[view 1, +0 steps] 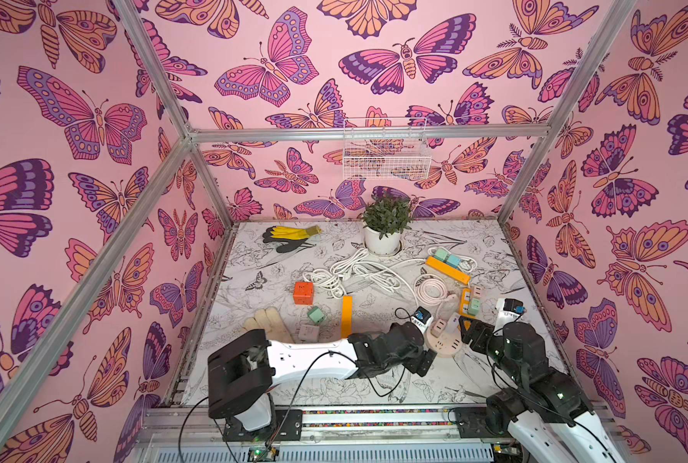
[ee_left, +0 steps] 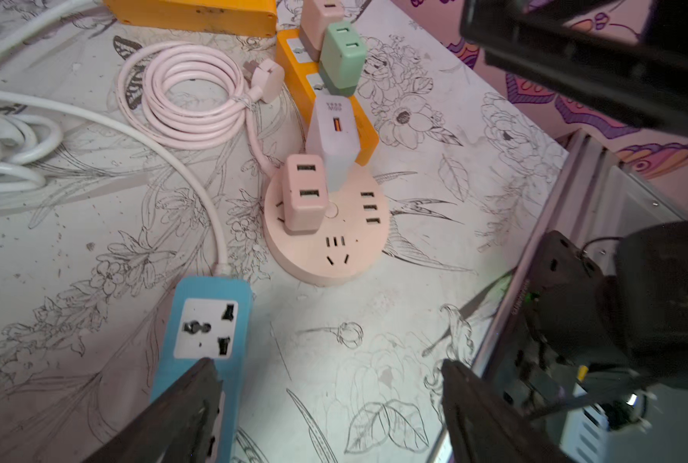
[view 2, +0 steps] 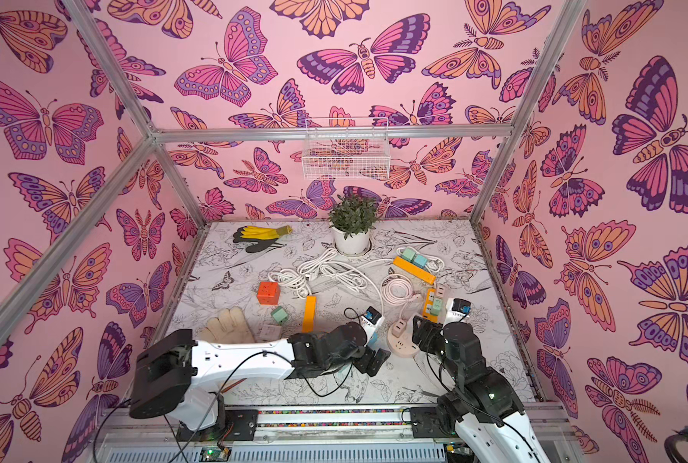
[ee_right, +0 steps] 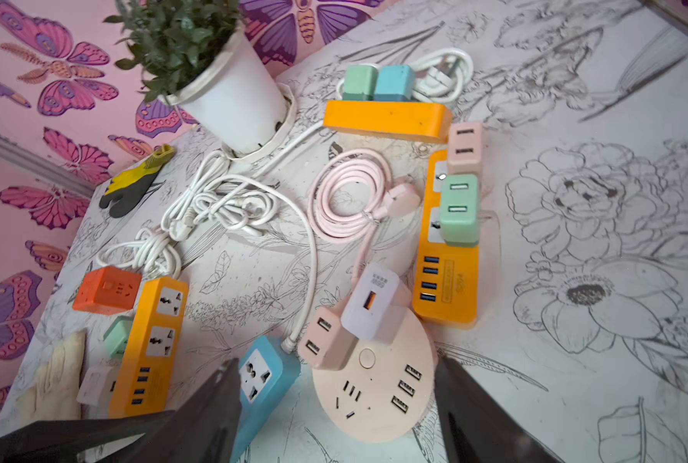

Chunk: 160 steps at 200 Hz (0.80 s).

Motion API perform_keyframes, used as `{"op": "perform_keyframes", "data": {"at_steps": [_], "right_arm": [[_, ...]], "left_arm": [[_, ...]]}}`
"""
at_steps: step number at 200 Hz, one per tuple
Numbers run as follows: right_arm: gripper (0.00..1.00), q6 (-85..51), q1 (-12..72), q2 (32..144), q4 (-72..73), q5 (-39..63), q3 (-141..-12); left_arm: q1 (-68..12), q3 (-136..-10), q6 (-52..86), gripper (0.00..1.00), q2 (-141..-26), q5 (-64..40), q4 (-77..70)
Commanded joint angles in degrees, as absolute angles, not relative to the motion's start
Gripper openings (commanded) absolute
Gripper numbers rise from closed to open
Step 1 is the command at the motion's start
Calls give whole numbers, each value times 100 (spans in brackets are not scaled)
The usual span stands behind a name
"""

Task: Pull the plug off the socket
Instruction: Remove the plug from the socket.

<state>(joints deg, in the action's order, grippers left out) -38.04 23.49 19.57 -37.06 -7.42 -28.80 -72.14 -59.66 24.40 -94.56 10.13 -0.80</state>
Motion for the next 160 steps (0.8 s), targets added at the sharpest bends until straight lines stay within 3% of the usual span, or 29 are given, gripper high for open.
{"op": "perform_keyframes", "data": {"at_steps": [1,59,160], "right_arm": [[79,-4457,1602,2186,-3841,-12,-2757],[74,-4781,-811,3161,-3323,3092,-2180],[73,-4582,-1055,2742,-3555,2994,-1860]], "left_arm": [[-7226,-6556,2309,87,-9899,1490,370],[-7229,-7958,2294,85,-10982,1565,1358],[-7024,-8542,2265,80,-11580,1427,1758]]}}
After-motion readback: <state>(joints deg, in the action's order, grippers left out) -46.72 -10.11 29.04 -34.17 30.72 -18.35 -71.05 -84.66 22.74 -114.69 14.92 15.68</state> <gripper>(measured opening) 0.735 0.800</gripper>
